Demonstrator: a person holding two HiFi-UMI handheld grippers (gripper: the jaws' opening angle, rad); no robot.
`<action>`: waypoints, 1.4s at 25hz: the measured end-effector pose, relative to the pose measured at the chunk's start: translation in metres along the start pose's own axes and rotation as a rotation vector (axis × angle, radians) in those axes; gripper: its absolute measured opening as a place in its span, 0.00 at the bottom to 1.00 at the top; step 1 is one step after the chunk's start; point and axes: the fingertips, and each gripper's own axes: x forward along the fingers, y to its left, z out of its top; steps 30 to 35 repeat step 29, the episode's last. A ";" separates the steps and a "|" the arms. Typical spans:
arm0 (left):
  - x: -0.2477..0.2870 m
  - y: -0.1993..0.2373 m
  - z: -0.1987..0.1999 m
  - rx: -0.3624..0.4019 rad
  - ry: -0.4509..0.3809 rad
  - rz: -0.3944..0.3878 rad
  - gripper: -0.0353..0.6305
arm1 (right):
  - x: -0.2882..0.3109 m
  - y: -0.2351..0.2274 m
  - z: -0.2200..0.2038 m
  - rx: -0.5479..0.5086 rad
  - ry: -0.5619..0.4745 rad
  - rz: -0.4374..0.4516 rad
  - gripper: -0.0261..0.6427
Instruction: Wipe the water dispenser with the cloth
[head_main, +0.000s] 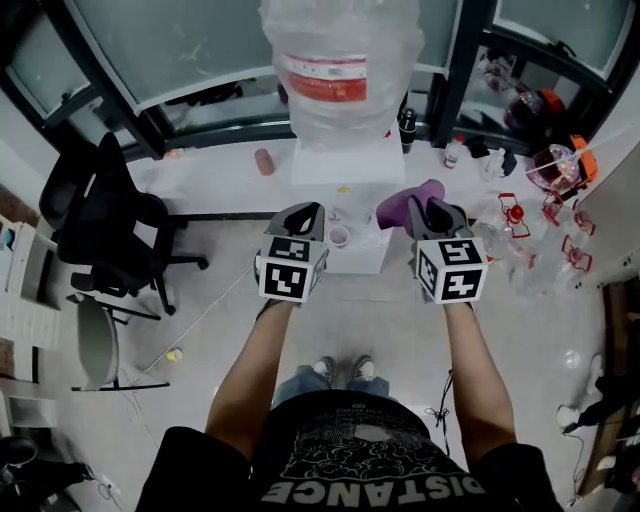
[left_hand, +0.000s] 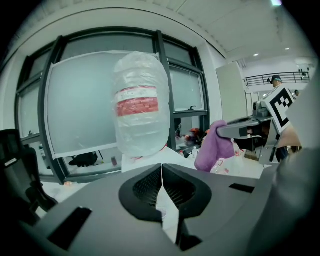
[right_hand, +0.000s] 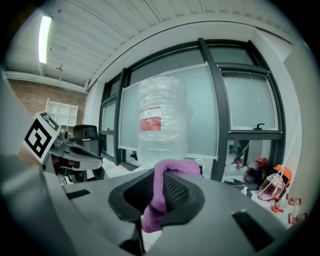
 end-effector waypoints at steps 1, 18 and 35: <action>-0.002 0.006 0.003 0.000 -0.007 0.003 0.09 | 0.000 0.002 0.003 0.002 -0.004 -0.001 0.09; -0.006 0.045 0.020 0.012 -0.060 -0.052 0.09 | -0.003 0.021 0.032 0.001 -0.052 -0.088 0.09; -0.011 0.042 0.024 0.030 -0.076 -0.092 0.09 | -0.005 0.034 0.034 0.005 -0.060 -0.112 0.09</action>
